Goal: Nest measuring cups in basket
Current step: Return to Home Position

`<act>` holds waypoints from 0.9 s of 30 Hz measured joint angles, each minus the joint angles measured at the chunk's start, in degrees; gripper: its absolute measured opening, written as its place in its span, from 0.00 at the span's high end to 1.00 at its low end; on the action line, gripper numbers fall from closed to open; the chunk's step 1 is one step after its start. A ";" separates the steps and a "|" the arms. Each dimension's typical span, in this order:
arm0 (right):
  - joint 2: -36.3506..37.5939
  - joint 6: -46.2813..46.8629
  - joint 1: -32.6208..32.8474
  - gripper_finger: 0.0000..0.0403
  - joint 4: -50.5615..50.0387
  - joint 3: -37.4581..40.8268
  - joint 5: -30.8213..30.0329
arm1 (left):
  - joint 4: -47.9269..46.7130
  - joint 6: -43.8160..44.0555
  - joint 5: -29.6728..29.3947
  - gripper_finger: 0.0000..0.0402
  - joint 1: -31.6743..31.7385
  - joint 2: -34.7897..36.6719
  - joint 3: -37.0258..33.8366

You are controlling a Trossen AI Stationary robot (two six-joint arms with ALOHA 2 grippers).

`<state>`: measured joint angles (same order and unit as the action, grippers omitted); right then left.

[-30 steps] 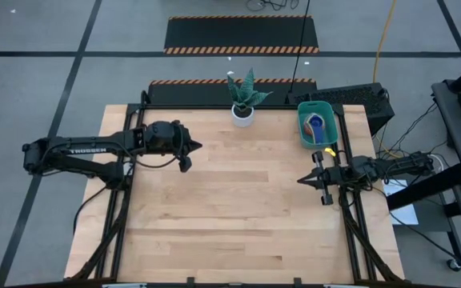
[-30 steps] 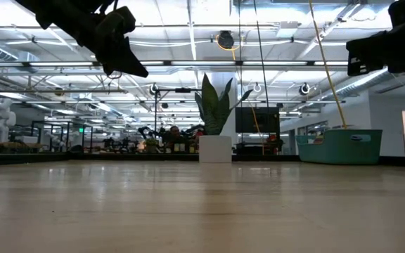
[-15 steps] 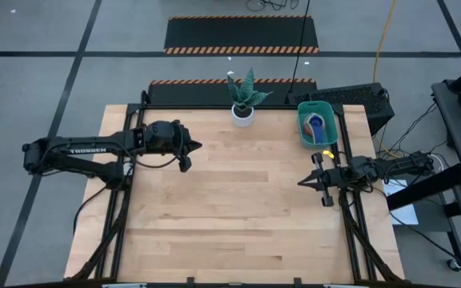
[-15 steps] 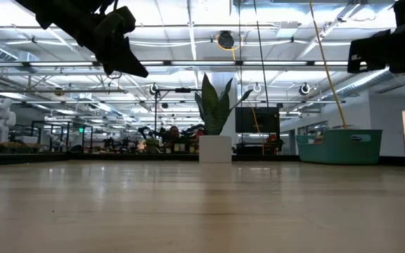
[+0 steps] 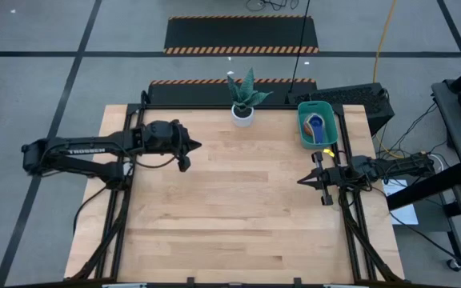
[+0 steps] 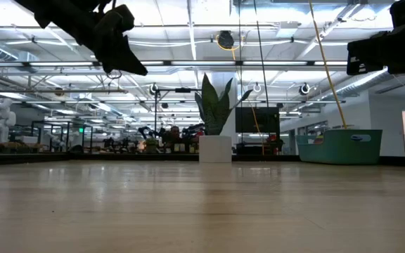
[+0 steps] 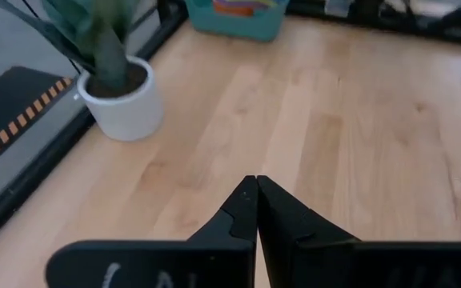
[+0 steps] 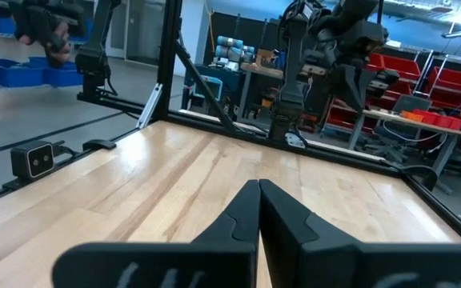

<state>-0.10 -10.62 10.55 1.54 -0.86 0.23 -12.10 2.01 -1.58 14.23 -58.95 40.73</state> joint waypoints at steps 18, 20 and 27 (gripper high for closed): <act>-0.07 -0.63 0.00 1.00 0.28 0.02 -0.13 | 0.25 -1.24 -1.00 1.00 -1.91 24.26 -12.30; -0.07 -0.63 0.00 1.00 0.31 0.02 -0.15 | -0.30 -1.29 -1.01 1.00 -2.10 27.39 -13.51; -0.07 -0.63 0.00 1.00 0.32 0.02 -0.15 | -3.60 -2.57 -0.84 1.00 -3.28 37.64 -15.57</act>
<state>-0.16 -11.25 10.55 1.86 -0.84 0.08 -15.70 -0.56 -2.41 10.94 -21.31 25.16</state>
